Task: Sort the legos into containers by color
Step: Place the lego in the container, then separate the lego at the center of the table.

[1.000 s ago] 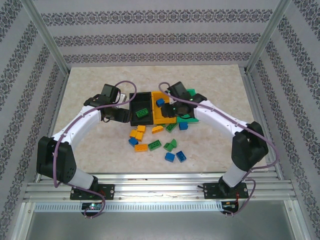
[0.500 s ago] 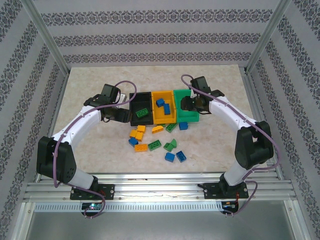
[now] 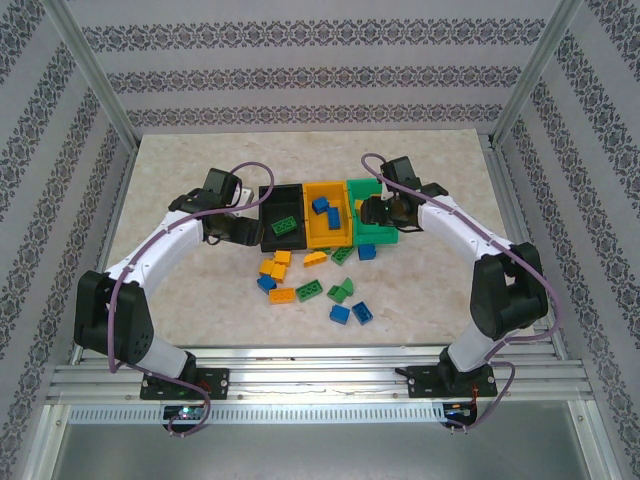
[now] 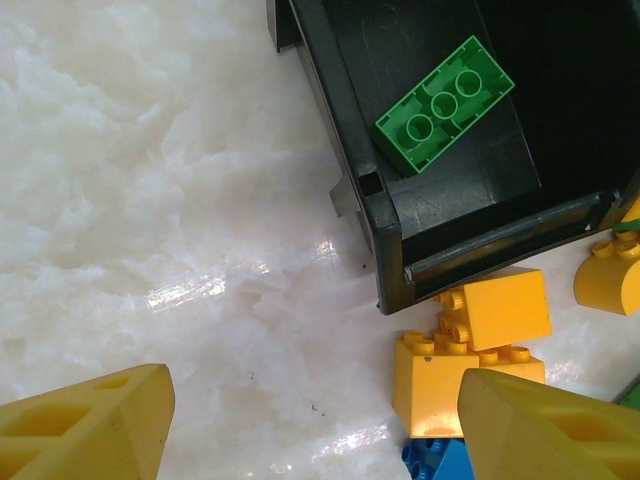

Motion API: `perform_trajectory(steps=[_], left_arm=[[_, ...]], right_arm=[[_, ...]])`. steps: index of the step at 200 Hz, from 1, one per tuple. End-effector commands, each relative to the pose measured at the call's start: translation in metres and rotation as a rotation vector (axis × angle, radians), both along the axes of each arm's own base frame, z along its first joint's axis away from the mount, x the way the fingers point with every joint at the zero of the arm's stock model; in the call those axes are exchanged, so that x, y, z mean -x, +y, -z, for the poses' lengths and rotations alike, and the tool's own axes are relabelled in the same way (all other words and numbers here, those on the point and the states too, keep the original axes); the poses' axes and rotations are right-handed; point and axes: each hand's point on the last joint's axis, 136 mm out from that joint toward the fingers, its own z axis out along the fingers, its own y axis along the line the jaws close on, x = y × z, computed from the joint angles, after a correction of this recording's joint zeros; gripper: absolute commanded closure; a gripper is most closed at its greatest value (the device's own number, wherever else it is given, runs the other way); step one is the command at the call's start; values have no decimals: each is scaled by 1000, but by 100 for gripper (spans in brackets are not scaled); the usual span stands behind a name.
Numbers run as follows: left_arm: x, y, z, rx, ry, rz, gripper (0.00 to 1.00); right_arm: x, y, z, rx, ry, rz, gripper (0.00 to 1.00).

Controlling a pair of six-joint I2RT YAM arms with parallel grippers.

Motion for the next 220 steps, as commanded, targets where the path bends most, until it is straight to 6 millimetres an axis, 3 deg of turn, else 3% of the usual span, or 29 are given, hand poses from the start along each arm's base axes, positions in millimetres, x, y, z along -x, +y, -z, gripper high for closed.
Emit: perform_trajectory(steps=[1, 59, 92, 145, 220], left_arm=[[1, 3, 2, 8, 21, -7, 25], [10, 7, 5, 1, 60, -28, 25], [26, -11, 9, 134, 116, -49, 25], [61, -35, 35, 278, 257, -75, 28], [63, -46, 63, 228, 330, -92, 37]], right_arm=[[4, 3, -9, -20, -25, -18, 43], [11, 4, -8, -22, -26, -25, 43], [14, 6, -1, -28, -17, -43, 43], [17, 6, 5, -35, -27, -56, 43], [25, 3, 14, -26, -27, -60, 43]])
